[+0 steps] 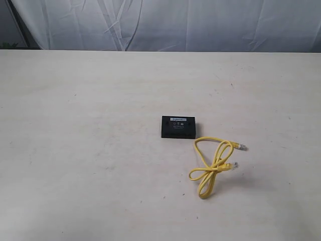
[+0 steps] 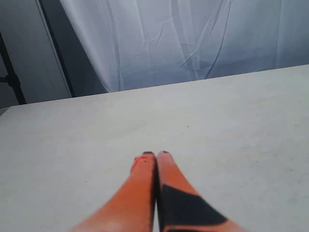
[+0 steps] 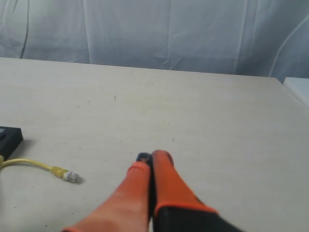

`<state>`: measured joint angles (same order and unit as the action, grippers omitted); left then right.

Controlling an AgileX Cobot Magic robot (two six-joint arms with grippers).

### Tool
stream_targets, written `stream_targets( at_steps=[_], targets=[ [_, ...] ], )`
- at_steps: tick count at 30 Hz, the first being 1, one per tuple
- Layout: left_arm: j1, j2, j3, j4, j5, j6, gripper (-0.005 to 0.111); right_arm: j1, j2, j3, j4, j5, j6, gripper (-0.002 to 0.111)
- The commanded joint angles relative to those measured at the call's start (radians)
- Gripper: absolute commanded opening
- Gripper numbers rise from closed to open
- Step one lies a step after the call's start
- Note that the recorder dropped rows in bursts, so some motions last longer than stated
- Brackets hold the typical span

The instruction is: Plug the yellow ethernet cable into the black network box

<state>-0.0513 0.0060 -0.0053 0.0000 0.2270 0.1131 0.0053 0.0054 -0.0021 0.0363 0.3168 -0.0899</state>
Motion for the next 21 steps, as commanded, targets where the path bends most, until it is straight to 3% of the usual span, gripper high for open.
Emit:
stream_targets(
  at_steps=[1, 7, 21],
  targets=[
    [0.002, -0.006, 0.005, 0.0, -0.011, -0.002, 0.0, -0.005, -0.005, 0.002, -0.002, -0.014, -0.004, -0.001],
    [0.002, -0.006, 0.005, 0.0, -0.011, -0.002, 0.0, -0.005, -0.005, 0.002, -0.003, -0.022, -0.004, -0.001],
    [0.002, -0.006, 0.005, 0.0, -0.011, -0.002, 0.0, -0.005, -0.005, 0.002, -0.003, -0.454, -0.004, -0.001]
  ],
)
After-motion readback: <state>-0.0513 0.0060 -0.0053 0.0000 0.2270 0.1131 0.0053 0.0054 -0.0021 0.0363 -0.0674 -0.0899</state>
